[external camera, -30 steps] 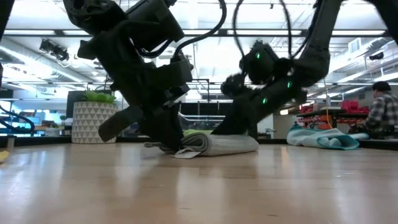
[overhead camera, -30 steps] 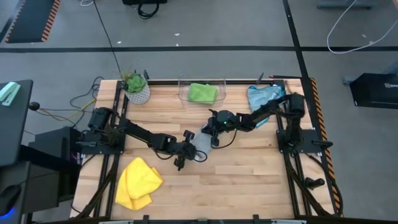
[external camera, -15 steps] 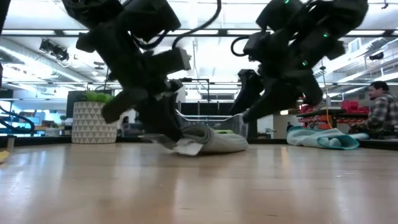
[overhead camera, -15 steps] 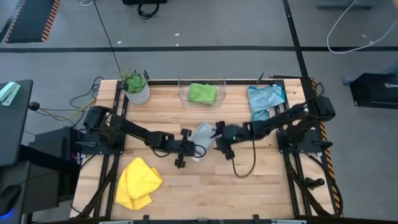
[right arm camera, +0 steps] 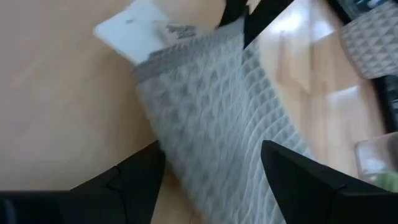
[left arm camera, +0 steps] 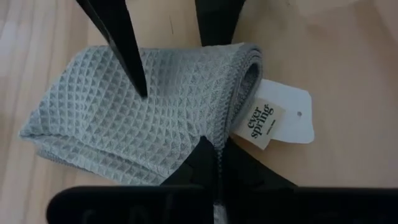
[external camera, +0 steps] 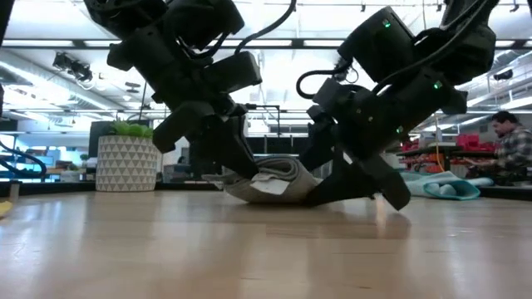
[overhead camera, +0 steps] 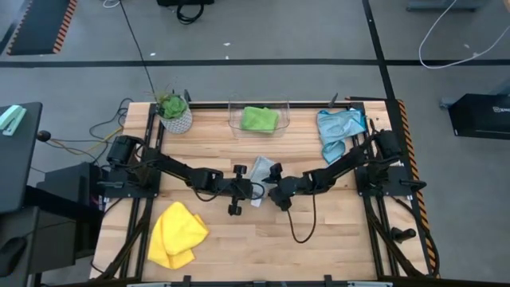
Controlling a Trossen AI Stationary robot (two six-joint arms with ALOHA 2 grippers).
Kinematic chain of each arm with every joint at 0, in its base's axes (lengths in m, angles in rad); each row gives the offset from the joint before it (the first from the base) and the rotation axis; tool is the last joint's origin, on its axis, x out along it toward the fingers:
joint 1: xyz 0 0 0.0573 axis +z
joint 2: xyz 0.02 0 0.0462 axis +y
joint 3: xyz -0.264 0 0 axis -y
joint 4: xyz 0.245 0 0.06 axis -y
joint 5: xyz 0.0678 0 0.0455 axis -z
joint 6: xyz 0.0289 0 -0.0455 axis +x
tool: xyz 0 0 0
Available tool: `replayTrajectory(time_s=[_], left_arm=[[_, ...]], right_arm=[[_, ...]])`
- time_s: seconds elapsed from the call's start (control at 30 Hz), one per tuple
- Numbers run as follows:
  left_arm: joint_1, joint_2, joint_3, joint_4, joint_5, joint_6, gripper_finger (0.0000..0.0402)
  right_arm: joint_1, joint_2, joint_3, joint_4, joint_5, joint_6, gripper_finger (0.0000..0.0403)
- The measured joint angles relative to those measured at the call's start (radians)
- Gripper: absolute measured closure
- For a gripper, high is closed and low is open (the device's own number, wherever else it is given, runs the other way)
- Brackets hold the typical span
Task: Fold microfiber towels
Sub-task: Stack the folded gray microfiber cloth on top of the green microfiber cloth
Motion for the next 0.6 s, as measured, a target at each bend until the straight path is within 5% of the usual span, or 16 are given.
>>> replayTrajectory(time_s=[0.2,0.47,0.6], left_arm=[[0.0,0.0,0.0,0.022,-0.002,-0.023,0.0386],[0.0,-0.042,0.0,0.035,-0.003,-0.049,0.0379],[0.0,-0.123,0.001,-0.029,-0.003,-0.087,0.0332]], right_arm=[[-0.013,0.014,0.0,0.049,0.026,-0.012,0.0186],[-0.021,0.009,-0.002,0.044,0.005,-0.017,0.0367],[-0.021,-0.032,-0.001,0.035,0.005,-0.025,0.0385]])
